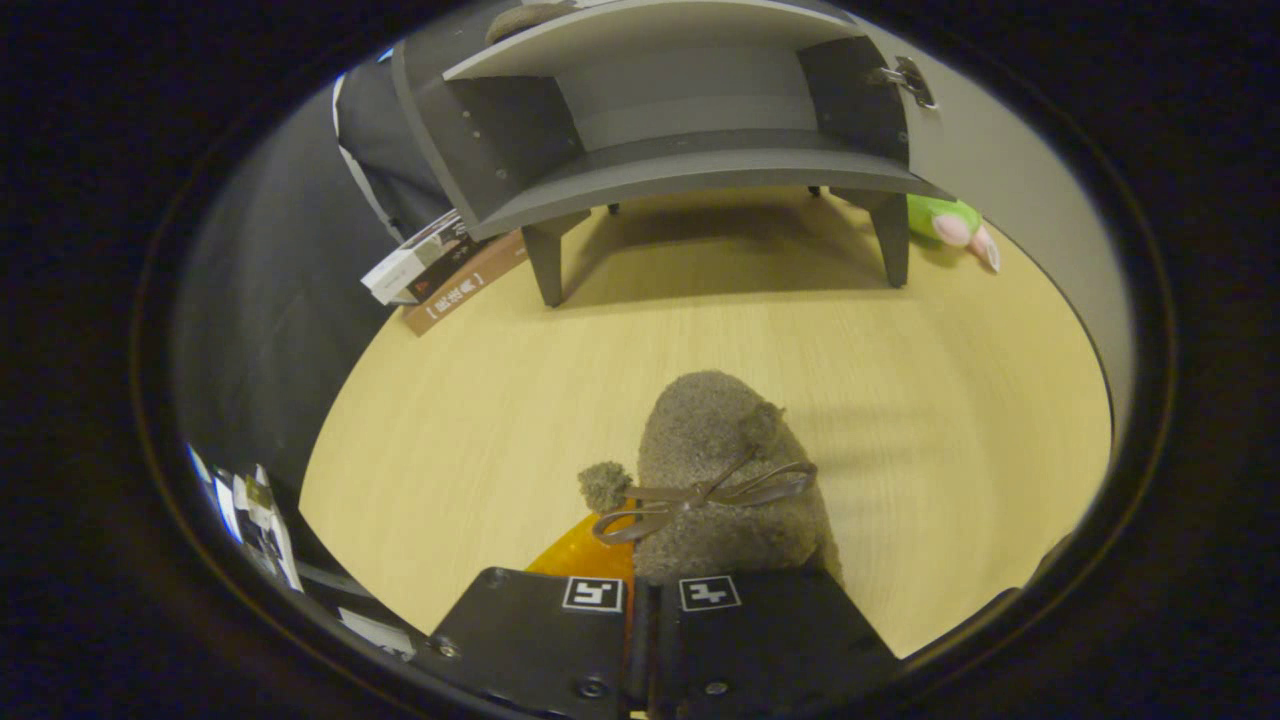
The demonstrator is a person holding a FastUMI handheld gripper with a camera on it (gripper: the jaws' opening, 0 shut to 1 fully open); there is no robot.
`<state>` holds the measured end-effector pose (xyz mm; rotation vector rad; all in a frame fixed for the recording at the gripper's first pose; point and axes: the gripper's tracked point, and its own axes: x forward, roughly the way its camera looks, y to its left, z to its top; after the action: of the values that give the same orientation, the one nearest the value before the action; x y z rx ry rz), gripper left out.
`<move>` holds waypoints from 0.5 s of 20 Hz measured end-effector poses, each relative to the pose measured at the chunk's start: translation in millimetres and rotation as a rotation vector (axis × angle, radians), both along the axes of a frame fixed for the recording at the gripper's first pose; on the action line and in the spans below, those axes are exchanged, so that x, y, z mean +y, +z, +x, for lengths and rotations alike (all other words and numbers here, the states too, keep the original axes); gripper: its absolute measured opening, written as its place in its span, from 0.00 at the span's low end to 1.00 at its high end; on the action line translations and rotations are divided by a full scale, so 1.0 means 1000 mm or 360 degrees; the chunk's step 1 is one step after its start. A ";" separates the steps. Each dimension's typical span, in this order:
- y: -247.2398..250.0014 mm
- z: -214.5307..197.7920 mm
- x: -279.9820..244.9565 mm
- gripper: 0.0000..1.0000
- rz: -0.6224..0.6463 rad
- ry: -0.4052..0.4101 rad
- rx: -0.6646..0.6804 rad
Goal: Open the shoe cabinet door, grab the shoes and put them into the shoe cabinet, then close the shoe cabinet door.
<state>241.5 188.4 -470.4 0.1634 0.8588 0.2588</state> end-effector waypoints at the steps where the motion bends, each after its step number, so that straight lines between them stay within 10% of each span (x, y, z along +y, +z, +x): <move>1: 0.011 0.000 0.001 0.07 0.0000 0.0011 -0.0020; 10: 0.181 0.001 -0.001 0.07 -0.0034 0.0009 -0.0405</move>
<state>242.8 187.6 -289.7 0.1050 0.6094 0.2693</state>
